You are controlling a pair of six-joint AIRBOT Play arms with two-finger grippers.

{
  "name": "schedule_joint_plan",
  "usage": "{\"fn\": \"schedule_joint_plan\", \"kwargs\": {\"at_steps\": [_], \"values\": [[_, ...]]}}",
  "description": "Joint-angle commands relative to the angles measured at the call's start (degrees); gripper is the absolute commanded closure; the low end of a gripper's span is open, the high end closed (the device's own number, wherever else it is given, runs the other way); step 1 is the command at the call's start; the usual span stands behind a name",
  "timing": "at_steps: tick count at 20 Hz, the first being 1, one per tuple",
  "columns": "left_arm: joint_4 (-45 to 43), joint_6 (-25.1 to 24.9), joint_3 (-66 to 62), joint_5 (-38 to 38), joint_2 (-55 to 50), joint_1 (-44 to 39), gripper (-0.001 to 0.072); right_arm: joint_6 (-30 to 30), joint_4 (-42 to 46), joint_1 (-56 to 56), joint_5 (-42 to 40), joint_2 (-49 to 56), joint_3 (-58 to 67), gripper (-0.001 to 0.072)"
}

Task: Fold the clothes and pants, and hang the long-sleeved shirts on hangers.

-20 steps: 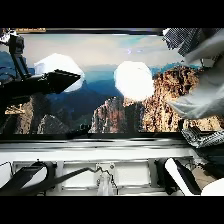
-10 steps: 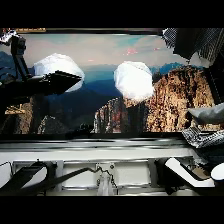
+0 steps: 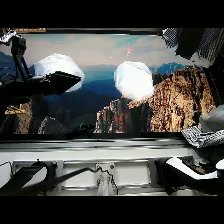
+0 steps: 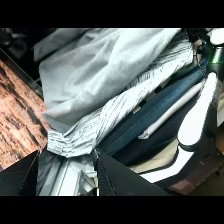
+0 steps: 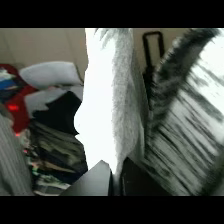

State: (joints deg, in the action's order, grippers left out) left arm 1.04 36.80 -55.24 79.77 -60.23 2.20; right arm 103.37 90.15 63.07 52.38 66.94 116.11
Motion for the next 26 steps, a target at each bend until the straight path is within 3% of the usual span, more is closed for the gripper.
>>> {"fn": "schedule_joint_plan", "kwargs": {"at_steps": [1,8,9,10,11,15,17,19,20,22,24,26], "values": [[0.0,0.5,0.0,0.0,0.0,0.0,0.0351,-3.0,0.2,1.7,6.4,0.2,-0.2,0.0680],[-0.2,0.5,0.0,0.0,0.0,0.0,0.0351,-3.0,4.9,1.7,8.6,-2.3,-0.2,0.0677],[-0.2,0.5,0.0,0.0,0.0,0.0,0.0351,-3.0,4.9,1.7,8.3,-2.7,-0.2,0.0583],[-0.2,0.5,0.0,0.0,0.0,0.0,0.0351,-3.0,4.9,1.7,6.6,-3.3,-0.2,0.0360],[-0.2,0.5,0.0,0.2,0.0,-0.1,0.0349,-3.0,4.8,1.7,3.8,-4.0,-0.2,0.0257],[-2.0,0.8,0.0,-0.3,0.0,-0.1,0.0287,-1.2,2.6,1.6,-17.4,-7.4,-0.2,0.0251],[-2.1,4.4,-0.2,-4.3,0.0,-0.1,0.0287,6.5,-5.9,1.2,-32.3,-8.0,-0.2,0.0251],[-3.0,5.0,-3.0,-9.5,0.0,-0.1,0.0288,13.6,-20.5,-2.0,-37.0,-8.0,-0.2,0.0251],[-3.7,5.1,-5.4,-11.9,0.0,-0.3,0.0288,14.0,-27.7,-5.1,-34.7,-7.7,-0.2,0.0264],[-12.2,7.8,-12.7,-18.4,0.3,-0.5,0.0289,10.1,-30.6,-14.0,-23.9,-7.0,-0.3,0.0440],[-28.9,13.4,-21.0,-23.4,1.1,-1.4,0.0290,-5.7,-29.6,-25.1,-12.0,-5.9,-2.5,0.0428],[-41.2,17.3,-26.0,-25.6,2.1,-2.7,0.0290,-16.6,-29.6,-37.1,-1.5,-5.2,-8.5,0.0413]]}}
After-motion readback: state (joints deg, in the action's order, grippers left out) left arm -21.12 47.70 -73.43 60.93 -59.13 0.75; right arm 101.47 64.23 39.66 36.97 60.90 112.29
